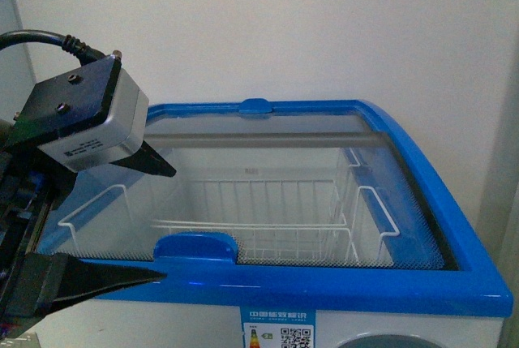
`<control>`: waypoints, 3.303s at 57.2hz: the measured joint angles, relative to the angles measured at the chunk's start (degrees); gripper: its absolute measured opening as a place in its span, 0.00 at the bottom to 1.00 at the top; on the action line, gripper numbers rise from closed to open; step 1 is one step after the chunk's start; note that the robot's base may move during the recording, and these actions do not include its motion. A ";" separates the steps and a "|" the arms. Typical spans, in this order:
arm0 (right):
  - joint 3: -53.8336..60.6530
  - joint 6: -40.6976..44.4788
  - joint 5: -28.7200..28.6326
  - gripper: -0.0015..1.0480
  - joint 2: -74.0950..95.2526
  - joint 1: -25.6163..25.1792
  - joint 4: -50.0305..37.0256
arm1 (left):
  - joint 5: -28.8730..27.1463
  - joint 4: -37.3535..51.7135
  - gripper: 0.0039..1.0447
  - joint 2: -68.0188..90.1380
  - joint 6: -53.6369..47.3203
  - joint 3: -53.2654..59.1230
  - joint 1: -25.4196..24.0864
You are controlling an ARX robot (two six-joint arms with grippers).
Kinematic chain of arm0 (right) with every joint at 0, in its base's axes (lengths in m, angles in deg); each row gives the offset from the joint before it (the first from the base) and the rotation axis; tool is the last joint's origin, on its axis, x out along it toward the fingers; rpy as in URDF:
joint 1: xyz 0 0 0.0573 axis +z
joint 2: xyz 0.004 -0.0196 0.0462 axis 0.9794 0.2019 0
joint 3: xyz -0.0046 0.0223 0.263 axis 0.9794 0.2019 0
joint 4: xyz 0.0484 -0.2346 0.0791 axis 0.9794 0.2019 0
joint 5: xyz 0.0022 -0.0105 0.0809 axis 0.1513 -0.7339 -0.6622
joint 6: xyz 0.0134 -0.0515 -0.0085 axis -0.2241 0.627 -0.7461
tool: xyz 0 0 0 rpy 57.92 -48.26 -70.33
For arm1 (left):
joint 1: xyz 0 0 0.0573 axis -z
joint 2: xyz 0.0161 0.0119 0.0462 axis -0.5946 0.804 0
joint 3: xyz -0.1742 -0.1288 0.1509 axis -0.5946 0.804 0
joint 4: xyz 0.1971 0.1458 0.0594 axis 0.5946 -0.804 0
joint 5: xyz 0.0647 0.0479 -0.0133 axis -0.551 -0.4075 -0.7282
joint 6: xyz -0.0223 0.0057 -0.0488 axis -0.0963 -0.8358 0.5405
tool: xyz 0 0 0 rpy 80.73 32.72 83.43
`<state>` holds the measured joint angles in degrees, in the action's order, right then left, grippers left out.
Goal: Put drink in fridge
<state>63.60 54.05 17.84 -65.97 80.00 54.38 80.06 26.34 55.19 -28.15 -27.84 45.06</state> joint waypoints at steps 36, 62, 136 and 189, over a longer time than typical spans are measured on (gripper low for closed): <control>0.00 0.00 -0.09 0.35 0.00 0.00 0.00 | 0.24 9.62 0.92 12.57 -0.42 -7.63 -1.22; 0.00 -0.02 -0.11 0.35 0.00 0.00 0.00 | 2.58 10.14 0.92 25.07 4.44 -22.08 -2.38; 0.00 0.00 -0.09 0.35 0.00 0.00 0.00 | -21.99 35.34 0.92 17.42 33.99 -16.70 -6.93; -50.18 68.41 -28.89 0.35 61.75 8.76 26.47 | -41.07 41.42 0.02 -56.59 78.60 53.92 -11.19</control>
<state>13.41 122.46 -11.05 -4.23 88.77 80.85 38.99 67.76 -1.40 50.45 26.08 33.87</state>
